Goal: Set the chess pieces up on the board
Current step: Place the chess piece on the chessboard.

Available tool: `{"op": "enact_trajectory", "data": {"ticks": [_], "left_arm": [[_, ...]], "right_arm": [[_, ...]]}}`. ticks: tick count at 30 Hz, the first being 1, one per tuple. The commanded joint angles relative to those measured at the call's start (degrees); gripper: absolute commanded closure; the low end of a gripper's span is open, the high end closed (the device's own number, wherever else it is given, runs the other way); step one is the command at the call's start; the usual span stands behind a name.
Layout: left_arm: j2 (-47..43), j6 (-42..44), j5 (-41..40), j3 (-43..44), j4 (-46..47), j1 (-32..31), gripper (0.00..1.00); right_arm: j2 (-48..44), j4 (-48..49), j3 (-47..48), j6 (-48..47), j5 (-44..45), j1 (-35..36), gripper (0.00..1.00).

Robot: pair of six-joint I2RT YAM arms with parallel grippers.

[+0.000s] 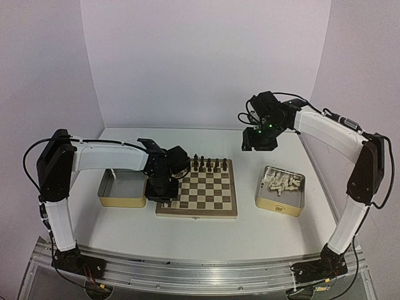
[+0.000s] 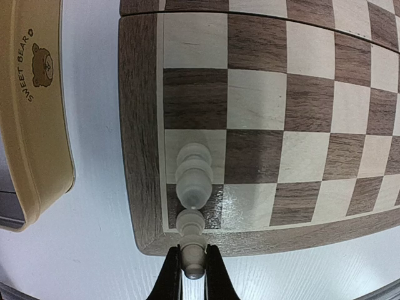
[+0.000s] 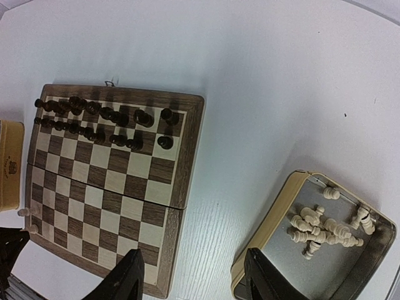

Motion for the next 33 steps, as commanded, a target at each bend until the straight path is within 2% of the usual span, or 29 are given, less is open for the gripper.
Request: {"op": "enact_trajectory", "data": {"ticks": [1, 33], "left_arm": [[-0.5, -0.3, 0.0, 0.3, 0.6, 0.3, 1.00], [-0.2, -0.3, 0.1, 0.8, 2.5, 0.9, 1.00]], "right_arm": [[-0.6, 0.4, 0.9, 0.3, -0.5, 0.2, 0.46], [1.4, 0.5, 2.8, -0.4, -1.6, 0.2, 0.46]]}}
